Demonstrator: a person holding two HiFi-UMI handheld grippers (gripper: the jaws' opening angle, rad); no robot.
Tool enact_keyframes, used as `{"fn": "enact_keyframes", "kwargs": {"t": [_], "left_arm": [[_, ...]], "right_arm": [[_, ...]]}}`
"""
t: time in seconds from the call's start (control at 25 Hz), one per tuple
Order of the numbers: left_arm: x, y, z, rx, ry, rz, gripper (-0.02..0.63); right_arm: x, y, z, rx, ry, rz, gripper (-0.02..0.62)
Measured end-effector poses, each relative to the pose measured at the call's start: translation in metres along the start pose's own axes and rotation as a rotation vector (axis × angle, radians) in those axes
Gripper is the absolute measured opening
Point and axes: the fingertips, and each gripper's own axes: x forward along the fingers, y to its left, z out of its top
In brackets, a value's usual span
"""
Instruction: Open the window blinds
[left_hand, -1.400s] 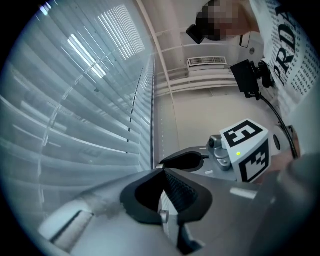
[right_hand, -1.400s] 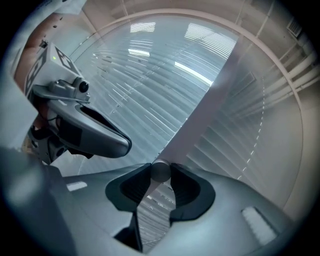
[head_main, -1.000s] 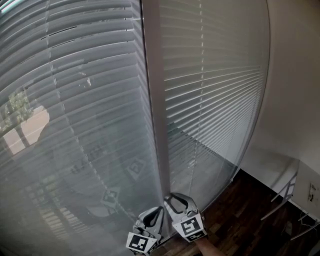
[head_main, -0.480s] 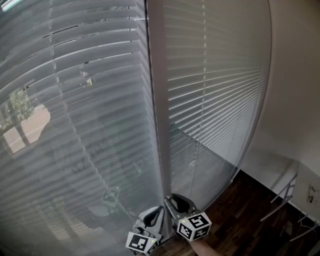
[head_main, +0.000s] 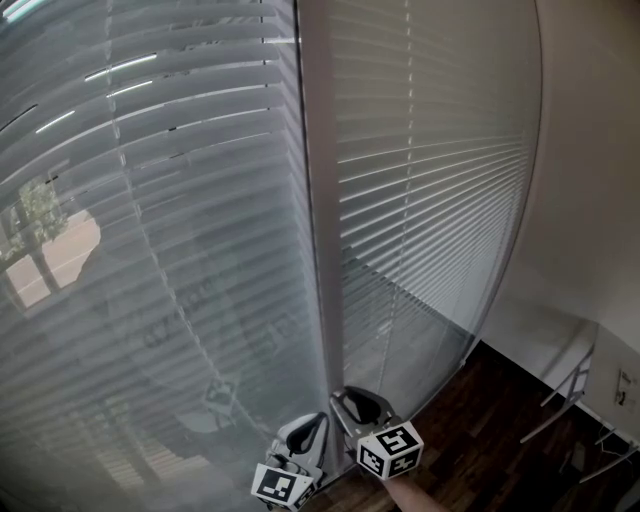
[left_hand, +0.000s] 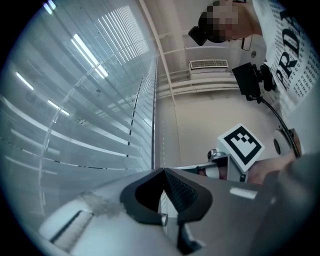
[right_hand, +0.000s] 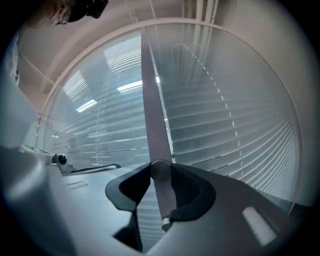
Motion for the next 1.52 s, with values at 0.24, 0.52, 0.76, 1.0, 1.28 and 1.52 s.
{"fn": "enact_keyframes", "kwargs": {"t": [0.24, 0.52, 0.76, 1.0, 1.28, 1.52], "left_arm": [[0.000, 0.002, 0.001, -0.002, -0.003, -0.001, -0.008], [0.001, 0.003, 0.005, 0.000, -0.008, 0.001, -0.008], [0.002, 0.001, 0.003, 0.005, -0.005, -0.015, -0.008], [0.002, 0.001, 0.001, -0.009, -0.005, -0.021, -0.008], [0.004, -0.001, 0.004, -0.005, -0.020, -0.028, -0.008], [0.002, 0.001, 0.004, 0.001, -0.011, -0.021, -0.008]], "right_arm": [[0.001, 0.006, 0.001, -0.345, 0.074, -0.013, 0.130], [0.003, 0.017, 0.003, -0.826, 0.138, -0.052, 0.133], [0.004, 0.022, -0.002, -1.173, 0.173, -0.091, 0.130], [0.004, 0.024, -0.003, -1.211, 0.165, -0.107, 0.121], [0.004, 0.022, -0.002, -1.118, 0.163, -0.111, 0.121], [0.004, 0.020, 0.001, -1.020, 0.140, -0.105, 0.120]]}}
